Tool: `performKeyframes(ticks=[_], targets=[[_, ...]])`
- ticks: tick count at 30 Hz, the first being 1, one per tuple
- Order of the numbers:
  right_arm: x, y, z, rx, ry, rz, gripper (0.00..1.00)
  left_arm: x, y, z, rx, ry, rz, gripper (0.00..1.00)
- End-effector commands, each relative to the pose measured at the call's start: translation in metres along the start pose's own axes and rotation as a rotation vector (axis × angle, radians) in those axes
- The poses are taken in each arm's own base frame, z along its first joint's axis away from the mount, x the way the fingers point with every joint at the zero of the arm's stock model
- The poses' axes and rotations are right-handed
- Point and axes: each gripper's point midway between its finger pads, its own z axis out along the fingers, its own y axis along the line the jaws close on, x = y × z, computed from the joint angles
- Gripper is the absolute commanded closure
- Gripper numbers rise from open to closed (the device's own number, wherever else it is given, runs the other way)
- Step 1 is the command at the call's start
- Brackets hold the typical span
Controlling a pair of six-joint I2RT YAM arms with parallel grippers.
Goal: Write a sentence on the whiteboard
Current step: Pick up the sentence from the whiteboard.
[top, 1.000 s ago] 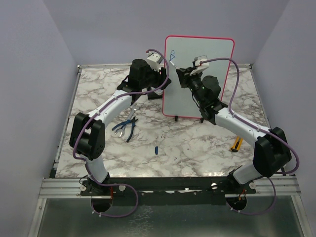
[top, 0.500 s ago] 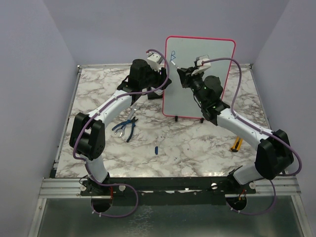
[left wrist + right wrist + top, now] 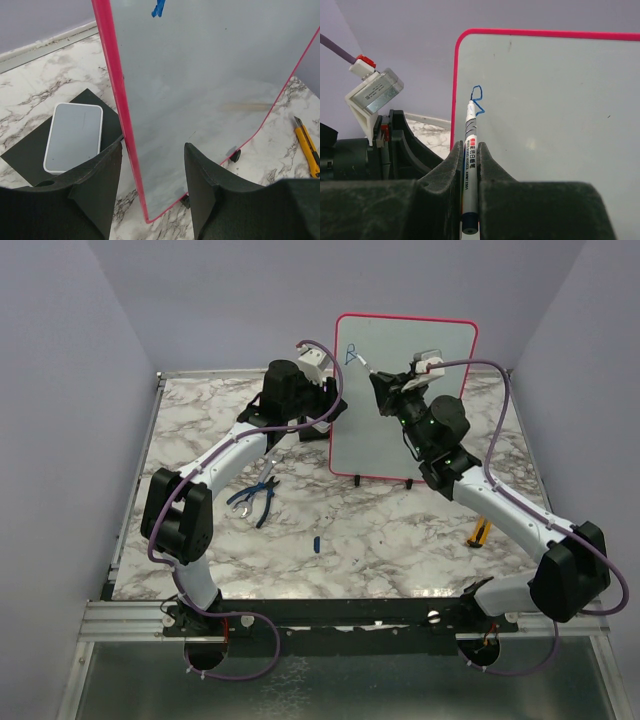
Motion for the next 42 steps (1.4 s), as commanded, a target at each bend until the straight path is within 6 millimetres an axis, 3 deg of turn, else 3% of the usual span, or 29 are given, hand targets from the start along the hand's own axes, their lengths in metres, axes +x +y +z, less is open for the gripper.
performKeyframes(ticks=[1, 42], targets=[[0.013, -0.005, -0.002, 0.021, 0.034, -0.022, 0.99, -0.006, -0.002, -0.008, -0.007, -0.006, 0.01, 0.46], [0.016, -0.02, 0.019, 0.094, -0.003, -0.039, 0.99, -0.005, -0.002, -0.008, -0.005, -0.002, 0.014, 0.46]])
